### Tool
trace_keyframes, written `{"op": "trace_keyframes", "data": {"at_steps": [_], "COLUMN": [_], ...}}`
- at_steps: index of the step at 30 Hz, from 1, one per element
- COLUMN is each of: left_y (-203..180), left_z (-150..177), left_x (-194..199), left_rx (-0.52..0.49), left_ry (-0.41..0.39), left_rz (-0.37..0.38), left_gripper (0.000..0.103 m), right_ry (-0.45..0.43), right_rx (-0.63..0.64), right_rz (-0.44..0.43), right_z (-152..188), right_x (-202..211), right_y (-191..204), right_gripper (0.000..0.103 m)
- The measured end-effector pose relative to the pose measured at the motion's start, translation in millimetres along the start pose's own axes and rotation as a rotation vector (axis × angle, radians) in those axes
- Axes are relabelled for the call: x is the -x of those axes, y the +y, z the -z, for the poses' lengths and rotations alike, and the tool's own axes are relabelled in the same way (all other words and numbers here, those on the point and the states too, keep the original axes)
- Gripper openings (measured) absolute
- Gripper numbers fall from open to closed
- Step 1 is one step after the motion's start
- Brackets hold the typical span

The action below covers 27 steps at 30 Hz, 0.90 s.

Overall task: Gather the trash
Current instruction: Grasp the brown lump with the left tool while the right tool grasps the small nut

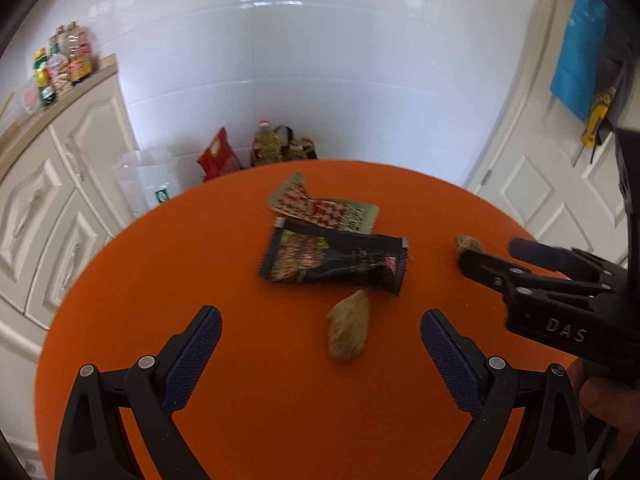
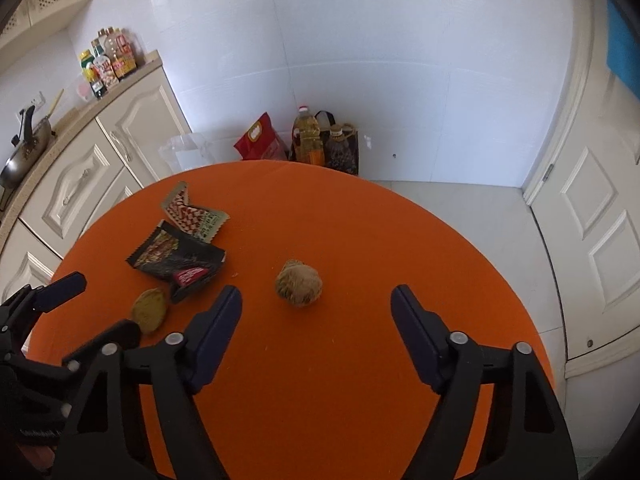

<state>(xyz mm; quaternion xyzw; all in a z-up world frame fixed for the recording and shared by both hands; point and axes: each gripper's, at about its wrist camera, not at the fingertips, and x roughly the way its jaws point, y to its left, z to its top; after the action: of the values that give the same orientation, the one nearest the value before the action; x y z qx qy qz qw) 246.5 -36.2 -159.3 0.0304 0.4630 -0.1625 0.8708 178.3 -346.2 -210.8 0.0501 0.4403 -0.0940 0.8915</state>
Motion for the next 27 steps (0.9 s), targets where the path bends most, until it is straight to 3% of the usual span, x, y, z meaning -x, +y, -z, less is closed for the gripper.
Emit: {"op": "trace_keyframes", "data": {"at_steps": [3,6,8,9,12,15,21,27], "left_y": [-4,-10,-12,-11,-9,-5,-6,-32], "left_z": [-13,-25,-40,-42,-55,-60,-59,-61], "left_x": [-27,-39,-48,-51,-59,-64,-56,-35], "left_rx": [-0.021,-0.058,-0.07,-0.071,-0.059,-0.04,-0.004,-0.017], "left_ry": [0.044,0.024,0.03,0.032,0.035,0.024,-0.03,-0.095], "left_rz": [0.019,-0.009,-0.008,-0.002,0.025,0.064,0.113,0.142], "left_gripper": [0.066,0.048,0.03,0.023,0.02,0.02,0.02,0.02], "right_ry": [0.01,-0.006,-0.001,0.0,-0.021,-0.024,-0.066,-0.124], "right_rx": [0.019,0.042,0.054,0.065,0.096,0.048,0.011,-0.022], "right_rz": [0.015,0.035,0.023,0.026,0.066,0.028,-0.026,-0.089], "right_z": [-2,-3,-3,-2,4,11,50,94], "right_x": [-12,-13,-14,-13,-13,-4,45,105], "right_y": [0,4,8,12,20,16,14,7], "right_gripper": [0.064,0.048,0.031,0.029,0.026,0.026,0.026,0.026]}}
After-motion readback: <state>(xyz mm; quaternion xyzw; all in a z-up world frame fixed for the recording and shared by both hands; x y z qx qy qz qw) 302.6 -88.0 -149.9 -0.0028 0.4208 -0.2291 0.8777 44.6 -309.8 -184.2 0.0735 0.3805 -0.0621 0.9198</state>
